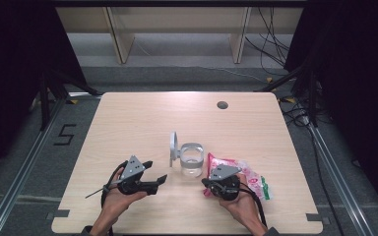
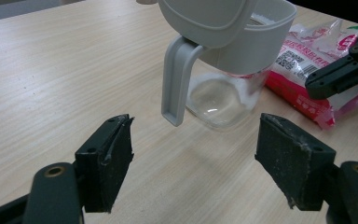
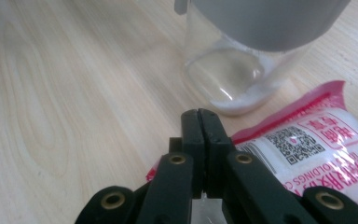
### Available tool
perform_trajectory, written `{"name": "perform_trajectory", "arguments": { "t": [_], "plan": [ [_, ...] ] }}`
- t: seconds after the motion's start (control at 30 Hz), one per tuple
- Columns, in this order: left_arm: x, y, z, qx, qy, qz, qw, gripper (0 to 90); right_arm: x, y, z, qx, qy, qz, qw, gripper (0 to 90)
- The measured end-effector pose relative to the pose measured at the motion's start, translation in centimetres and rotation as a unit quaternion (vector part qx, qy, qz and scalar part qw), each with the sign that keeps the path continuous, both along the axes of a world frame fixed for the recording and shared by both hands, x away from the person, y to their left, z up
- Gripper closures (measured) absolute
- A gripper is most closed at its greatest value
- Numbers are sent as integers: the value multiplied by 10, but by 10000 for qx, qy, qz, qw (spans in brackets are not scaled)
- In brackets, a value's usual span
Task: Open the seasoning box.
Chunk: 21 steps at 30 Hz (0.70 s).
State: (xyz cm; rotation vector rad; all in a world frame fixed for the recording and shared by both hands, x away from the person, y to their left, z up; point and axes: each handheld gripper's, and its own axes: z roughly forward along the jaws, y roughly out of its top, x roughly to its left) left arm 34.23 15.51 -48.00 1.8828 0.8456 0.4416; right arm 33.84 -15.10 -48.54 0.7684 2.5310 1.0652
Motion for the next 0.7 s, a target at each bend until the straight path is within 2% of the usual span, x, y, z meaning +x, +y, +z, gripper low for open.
{"name": "perform_trajectory", "arguments": {
  "t": [0.13, 0.2, 0.23, 0.27, 0.3, 0.33, 0.53, 0.57, 0.6, 0.7],
  "plan": [
    [0, 2, 0, -43, -25, -3, 10000, 263, -5, -6, 1, -120, -117, 49, 9998, 900],
    [0, 3, 2, 53, -45, 9, 10000, 263, -7, -10, 1, -125, -119, 39, 9998, 900],
    [0, 3, 1, -22, -28, -1, 10000, 263, -9, -13, 2, -142, -50, -4, 9999, 900],
    [0, 5, 2, 92, -117, -54, 9999, 263, -10, -15, 2, -164, -72, -28, 9998, 900],
    [-1, 3, 1, -66, -45, 2, 10000, 263, -12, -19, 2, -185, -92, -22, 9998, 900],
    [0, 3, 2, -74, -42, 11, 10000, 264, -12, -21, 2, -193, -122, 13, 9997, 900],
    [0, 5, 3, -11, -64, 1, 10000, 263, -18, -40, 2, -155, -60, -156, 9997, 900],
    [0, 4, 2, -72, -68, 7, 10000, 263, -19, -43, 2, -144, -14, -213, 9997, 900],
    [0, 5, 2, -9, -64, -1, 10000, 263, -19, -46, 2, -146, -17, -222, 9996, 900],
    [0, 6, 3, -24, -63, 19, 10000, 263, -20, -56, 2, -137, -43, -324, 9994, 900]
  ]
}}
